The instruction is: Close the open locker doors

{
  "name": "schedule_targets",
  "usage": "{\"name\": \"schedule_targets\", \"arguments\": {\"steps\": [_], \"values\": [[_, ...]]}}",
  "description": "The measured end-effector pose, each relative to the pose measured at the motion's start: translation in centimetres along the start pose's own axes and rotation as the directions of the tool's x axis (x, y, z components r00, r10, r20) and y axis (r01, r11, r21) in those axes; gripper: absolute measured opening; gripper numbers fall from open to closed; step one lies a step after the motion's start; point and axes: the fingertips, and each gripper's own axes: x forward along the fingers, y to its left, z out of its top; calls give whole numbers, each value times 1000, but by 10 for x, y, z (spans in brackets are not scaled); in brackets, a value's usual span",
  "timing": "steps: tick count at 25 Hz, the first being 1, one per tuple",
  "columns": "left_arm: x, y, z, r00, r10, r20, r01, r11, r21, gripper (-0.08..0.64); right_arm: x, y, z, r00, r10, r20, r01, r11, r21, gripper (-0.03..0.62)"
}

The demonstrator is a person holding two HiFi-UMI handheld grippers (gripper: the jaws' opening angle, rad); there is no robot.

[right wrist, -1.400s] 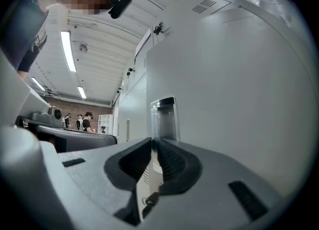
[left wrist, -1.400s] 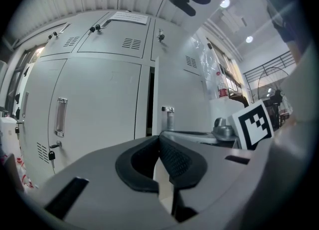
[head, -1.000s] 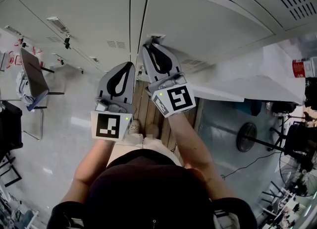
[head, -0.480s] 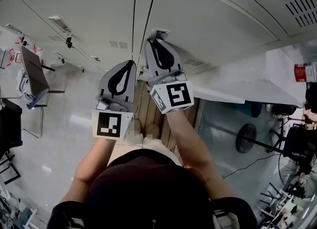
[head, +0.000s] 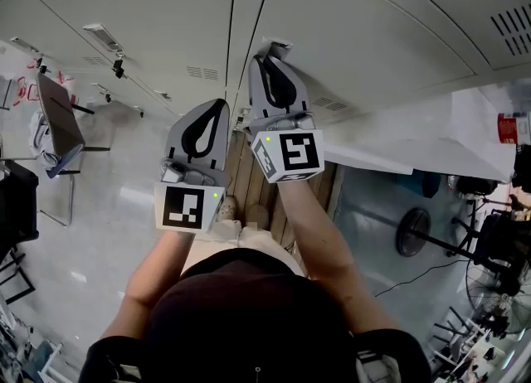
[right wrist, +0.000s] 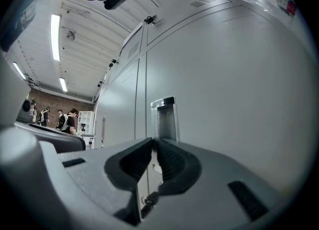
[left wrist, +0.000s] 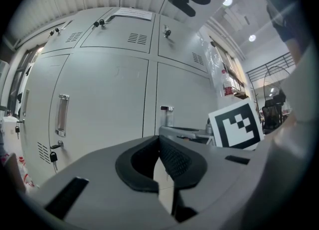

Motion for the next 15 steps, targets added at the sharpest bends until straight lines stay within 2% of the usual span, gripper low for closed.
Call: {"name": "schedule_targets", "arguments": {"steps": [7,11,15], "values": [[-8,4,1,1000,12,-1,-12,1000,3,2,1,-1,-1,1000,-30,-4,30,1000,-7,37],[-18,7,5,1000,23,7,-23,1000,10,2,2,0,-1,996,-72,-45,71,997,-7,38],[-31,5,10,999,27,21,-27,999,21,2,-6,-2,-6,990,-108,-92,111,993,31,54]]}}
